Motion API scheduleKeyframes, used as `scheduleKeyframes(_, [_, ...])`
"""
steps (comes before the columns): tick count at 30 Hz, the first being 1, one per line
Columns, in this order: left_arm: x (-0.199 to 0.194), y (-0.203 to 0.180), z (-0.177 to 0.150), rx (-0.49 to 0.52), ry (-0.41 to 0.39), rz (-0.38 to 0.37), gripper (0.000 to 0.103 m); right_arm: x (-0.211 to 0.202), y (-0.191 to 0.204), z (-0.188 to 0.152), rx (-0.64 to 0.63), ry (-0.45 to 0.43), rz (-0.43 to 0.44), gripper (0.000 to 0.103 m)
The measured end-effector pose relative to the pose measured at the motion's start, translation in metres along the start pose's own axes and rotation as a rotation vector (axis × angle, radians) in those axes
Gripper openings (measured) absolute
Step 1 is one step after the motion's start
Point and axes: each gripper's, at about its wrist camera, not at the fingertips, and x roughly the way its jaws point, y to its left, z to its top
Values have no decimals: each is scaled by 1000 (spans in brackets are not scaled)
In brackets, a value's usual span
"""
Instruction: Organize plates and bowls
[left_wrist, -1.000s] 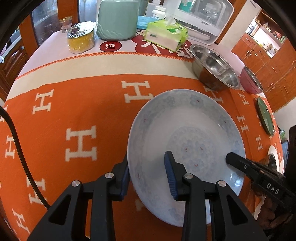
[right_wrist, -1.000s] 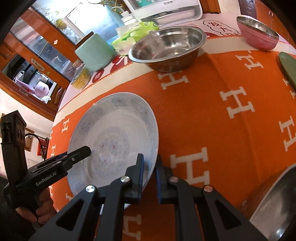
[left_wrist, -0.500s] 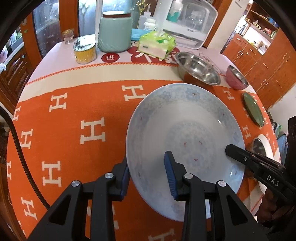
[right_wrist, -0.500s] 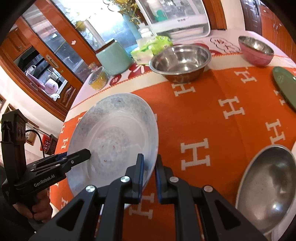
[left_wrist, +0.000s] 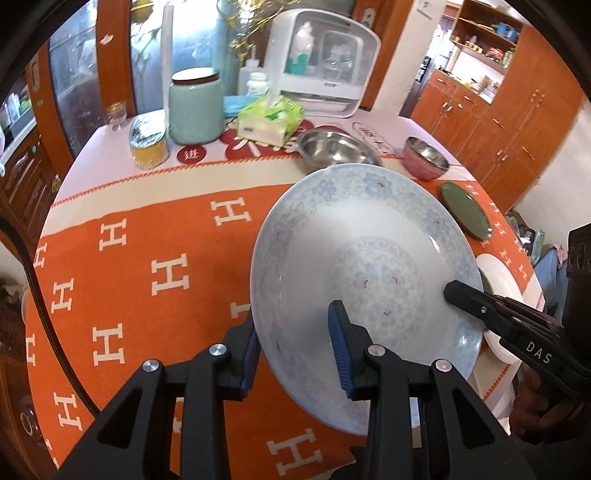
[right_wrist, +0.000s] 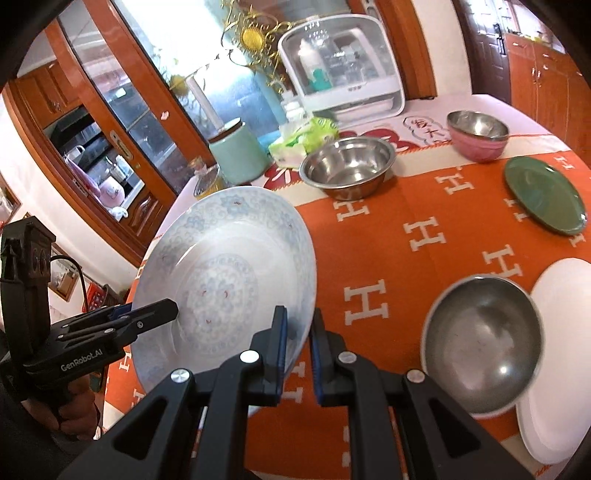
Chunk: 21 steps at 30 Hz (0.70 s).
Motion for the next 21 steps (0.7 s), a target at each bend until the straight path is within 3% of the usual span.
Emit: scheduleKeyframes(21, [-38,-98,-14,141,-54,-101,33,-92,-52,-38,63,-147,-64,12])
